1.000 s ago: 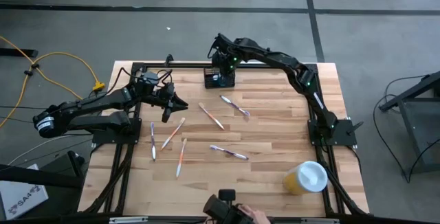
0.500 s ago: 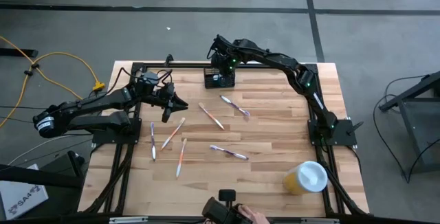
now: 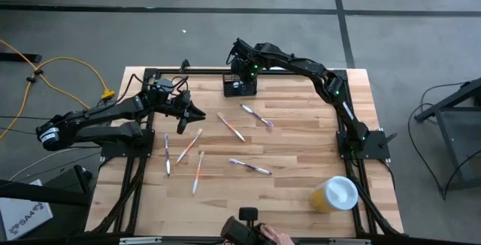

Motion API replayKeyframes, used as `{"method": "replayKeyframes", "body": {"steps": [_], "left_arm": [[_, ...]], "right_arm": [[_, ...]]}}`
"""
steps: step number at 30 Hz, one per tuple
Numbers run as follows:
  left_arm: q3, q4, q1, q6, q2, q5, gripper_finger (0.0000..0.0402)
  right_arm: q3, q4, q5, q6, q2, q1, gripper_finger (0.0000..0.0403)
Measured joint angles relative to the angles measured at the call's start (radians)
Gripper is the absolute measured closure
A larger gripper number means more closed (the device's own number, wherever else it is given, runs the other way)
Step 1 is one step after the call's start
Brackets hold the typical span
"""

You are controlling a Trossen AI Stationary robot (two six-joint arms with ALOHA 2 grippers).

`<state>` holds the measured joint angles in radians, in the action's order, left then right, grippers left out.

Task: Pick & Place toothbrushing station
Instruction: Put the blue mouthwash into the wire organizer, then adjust the mouthwash into the wire organizer

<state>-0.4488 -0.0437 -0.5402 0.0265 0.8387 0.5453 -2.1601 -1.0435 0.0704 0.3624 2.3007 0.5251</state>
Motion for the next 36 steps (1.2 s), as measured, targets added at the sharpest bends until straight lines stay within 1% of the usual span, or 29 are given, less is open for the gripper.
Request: {"method": "replayKeyframes", "body": {"steps": [4, 14, 18, 22, 27, 36], "left_arm": [[0.000, 0.000, 0.000, 0.000, 0.000, 0.000, 0.0330], [0.000, 0.000, 0.000, 0.000, 0.000, 0.000, 0.0330], [0.000, 0.000, 0.000, 0.000, 0.000, 0.000, 0.0330], [0.000, 0.000, 0.000, 0.000, 0.000, 0.000, 0.0330], [0.000, 0.000, 0.000, 0.000, 0.000, 0.000, 0.0330], [0.000, 0.000, 0.000, 0.000, 0.000, 0.000, 0.0330]], "right_arm": [[0.002, -0.001, -0.016, 0.001, -0.013, -0.002, 0.0401], [0.003, 0.000, -0.016, 0.025, -0.036, -0.002, 0.0401], [0.003, 0.028, 0.029, 0.045, -0.036, -0.001, 0.0401], [0.001, 0.065, 0.106, 0.059, -0.036, 0.005, 0.0401], [0.001, 0.070, 0.170, 0.060, -0.035, 0.011, 0.0401], [-0.001, 0.068, 0.216, 0.062, -0.016, 0.013, 0.0401]]}}
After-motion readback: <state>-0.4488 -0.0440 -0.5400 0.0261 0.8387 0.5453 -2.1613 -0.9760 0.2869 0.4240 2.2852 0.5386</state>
